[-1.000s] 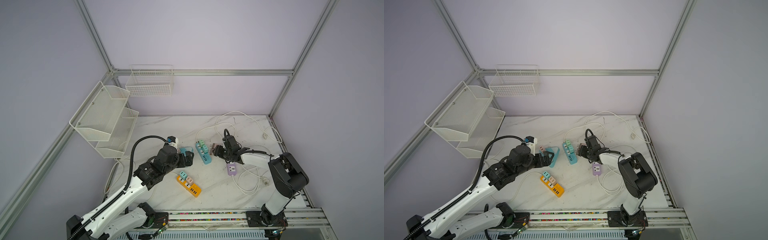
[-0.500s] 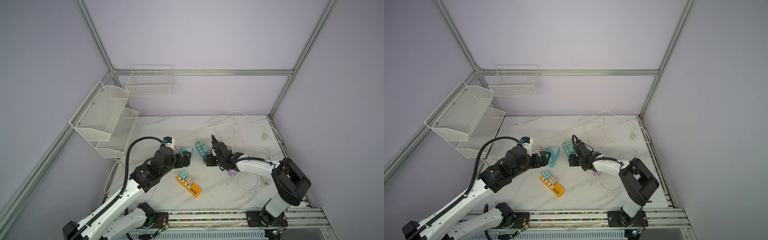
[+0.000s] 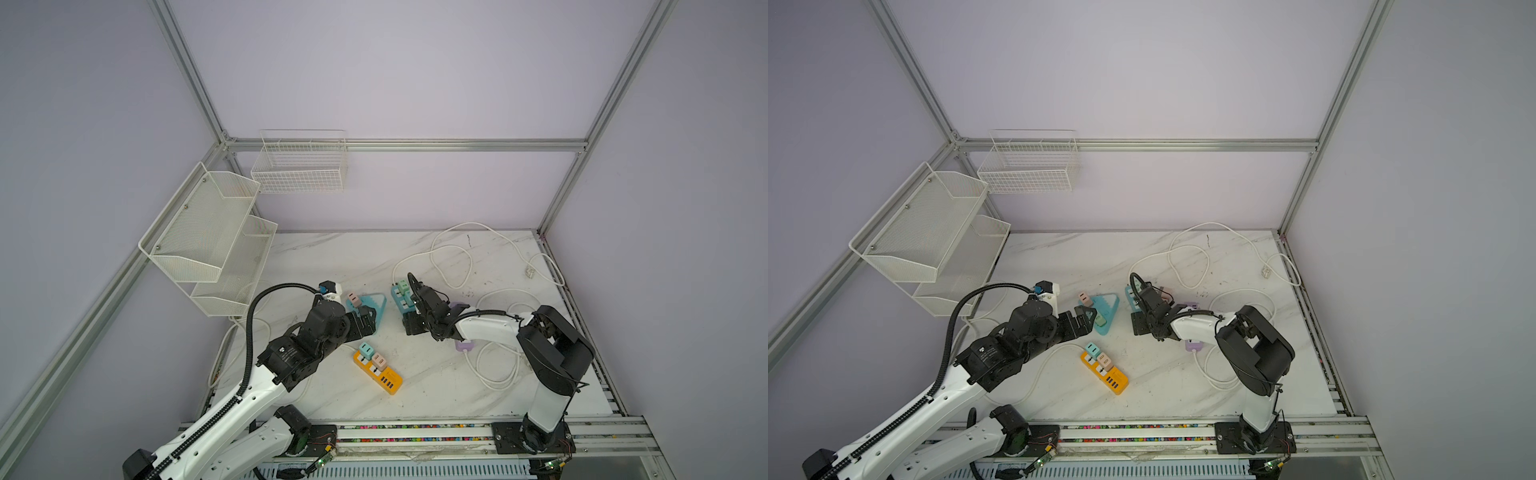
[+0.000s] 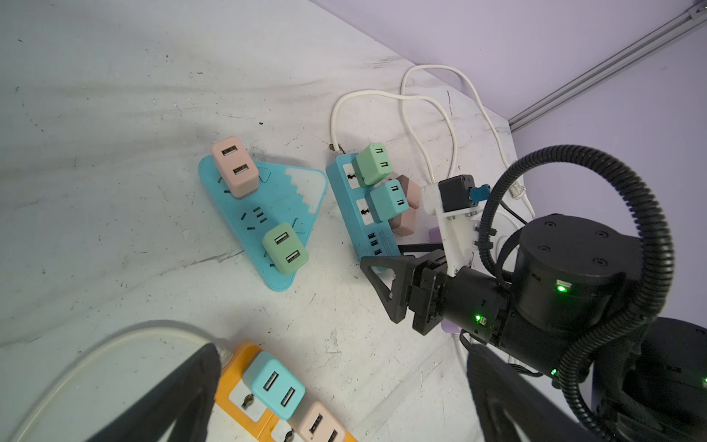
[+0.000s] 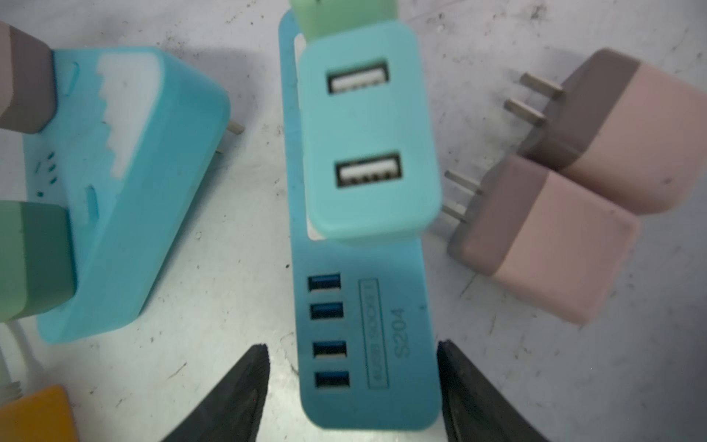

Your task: Pull the plug off the socket

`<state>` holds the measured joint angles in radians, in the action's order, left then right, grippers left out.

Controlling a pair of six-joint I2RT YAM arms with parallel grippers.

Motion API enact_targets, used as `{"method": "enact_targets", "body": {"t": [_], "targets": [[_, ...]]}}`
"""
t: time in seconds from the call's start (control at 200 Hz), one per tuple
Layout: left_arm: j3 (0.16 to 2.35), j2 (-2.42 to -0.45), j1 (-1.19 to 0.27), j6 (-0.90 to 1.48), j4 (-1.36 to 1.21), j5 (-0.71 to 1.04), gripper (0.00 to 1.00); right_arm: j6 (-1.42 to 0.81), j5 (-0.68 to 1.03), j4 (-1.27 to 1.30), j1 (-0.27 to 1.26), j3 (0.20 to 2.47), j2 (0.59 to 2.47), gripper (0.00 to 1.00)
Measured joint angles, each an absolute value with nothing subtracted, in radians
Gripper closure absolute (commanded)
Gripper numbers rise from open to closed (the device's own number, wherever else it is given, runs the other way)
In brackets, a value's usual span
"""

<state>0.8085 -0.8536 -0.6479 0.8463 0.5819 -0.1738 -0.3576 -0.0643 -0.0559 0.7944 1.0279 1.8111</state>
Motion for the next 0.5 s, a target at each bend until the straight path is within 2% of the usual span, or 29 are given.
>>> {"method": "enact_targets", "body": {"t": [0.115, 0.34, 0.5], "targets": [[0.805, -0.854, -0.648, 0.855, 0.578, -0.173, 0.0, -0.348, -0.088, -0.057, 0.798, 1.052, 1.839, 0.33], [0.805, -0.859, -0.648, 0.855, 0.561, -0.163, 0.0, -0.343, -0.127, -0.069, 0.81, 1.065, 1.857, 0.48], [0.806, -0.878, -0.648, 0.857, 0.558, -0.154, 0.0, -0.356, -0.166, -0.084, 0.849, 1.06, 1.85, 0.54]]}}
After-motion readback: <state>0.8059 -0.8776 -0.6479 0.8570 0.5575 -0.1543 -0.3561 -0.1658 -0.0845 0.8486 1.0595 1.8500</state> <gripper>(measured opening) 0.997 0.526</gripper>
